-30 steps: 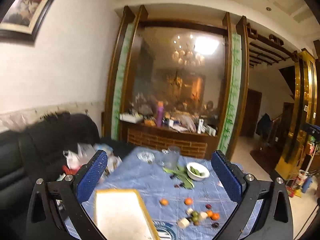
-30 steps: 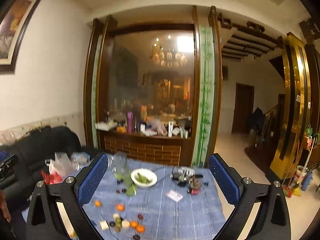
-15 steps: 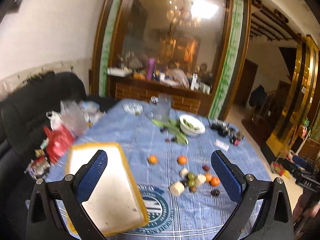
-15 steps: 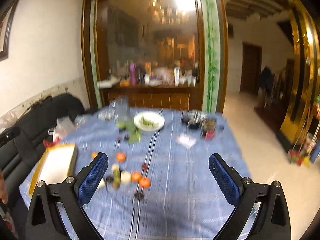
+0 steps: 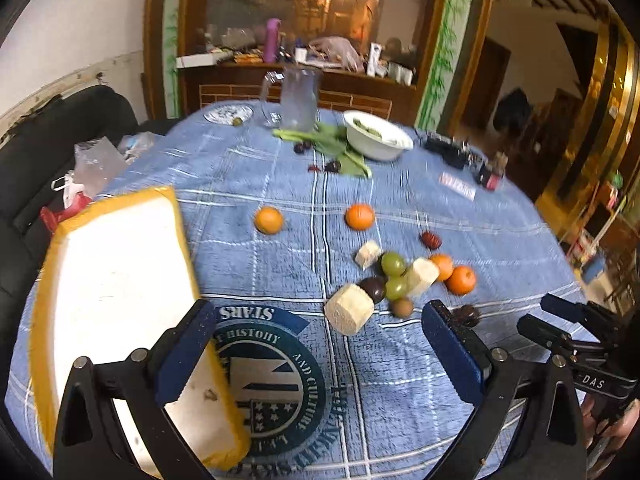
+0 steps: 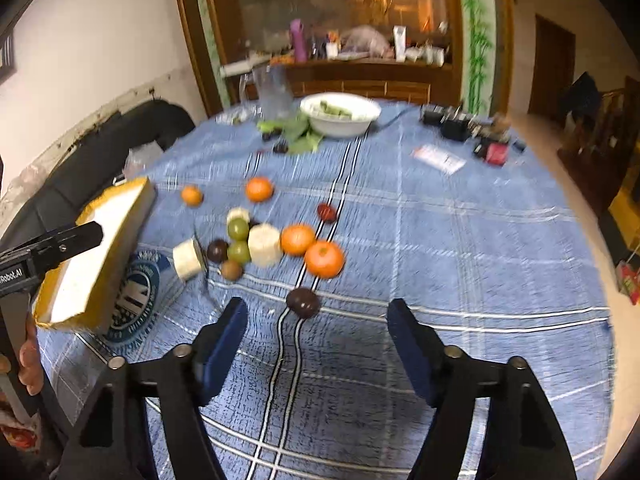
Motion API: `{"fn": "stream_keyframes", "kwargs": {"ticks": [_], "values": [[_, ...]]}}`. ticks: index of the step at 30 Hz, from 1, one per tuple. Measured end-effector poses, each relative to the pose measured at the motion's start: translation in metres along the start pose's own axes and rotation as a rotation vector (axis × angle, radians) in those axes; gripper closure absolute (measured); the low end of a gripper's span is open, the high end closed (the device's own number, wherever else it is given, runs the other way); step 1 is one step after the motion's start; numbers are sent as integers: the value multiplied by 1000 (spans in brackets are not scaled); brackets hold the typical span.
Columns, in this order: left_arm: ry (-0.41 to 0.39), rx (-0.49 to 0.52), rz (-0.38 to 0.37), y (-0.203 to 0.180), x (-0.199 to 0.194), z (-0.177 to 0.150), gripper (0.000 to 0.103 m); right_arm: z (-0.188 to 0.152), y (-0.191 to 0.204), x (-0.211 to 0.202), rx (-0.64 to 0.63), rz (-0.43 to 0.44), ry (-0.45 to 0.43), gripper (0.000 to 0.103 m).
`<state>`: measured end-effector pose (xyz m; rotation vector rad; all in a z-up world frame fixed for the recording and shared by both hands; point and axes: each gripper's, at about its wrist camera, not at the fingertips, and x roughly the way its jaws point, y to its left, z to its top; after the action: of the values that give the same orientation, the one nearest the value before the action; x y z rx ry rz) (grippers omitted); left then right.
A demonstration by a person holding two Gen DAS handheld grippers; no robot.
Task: Organize fruits
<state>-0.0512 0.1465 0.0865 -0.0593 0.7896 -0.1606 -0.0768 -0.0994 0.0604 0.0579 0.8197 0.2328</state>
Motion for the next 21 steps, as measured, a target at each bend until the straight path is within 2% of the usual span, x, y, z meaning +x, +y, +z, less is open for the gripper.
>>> {"fn": "stream_keyframes", "kwargs": {"ticks": [3, 11, 21], "values": [[52, 22, -14, -2, 22, -2, 16, 1, -1, 24, 20, 34, 48, 36], [134, 30, -39, -4, 66, -2, 20, 3, 6, 59, 20, 57, 102, 36], [210, 109, -50, -22, 99, -8, 55, 5, 4, 81, 33, 61, 136, 54]]}}
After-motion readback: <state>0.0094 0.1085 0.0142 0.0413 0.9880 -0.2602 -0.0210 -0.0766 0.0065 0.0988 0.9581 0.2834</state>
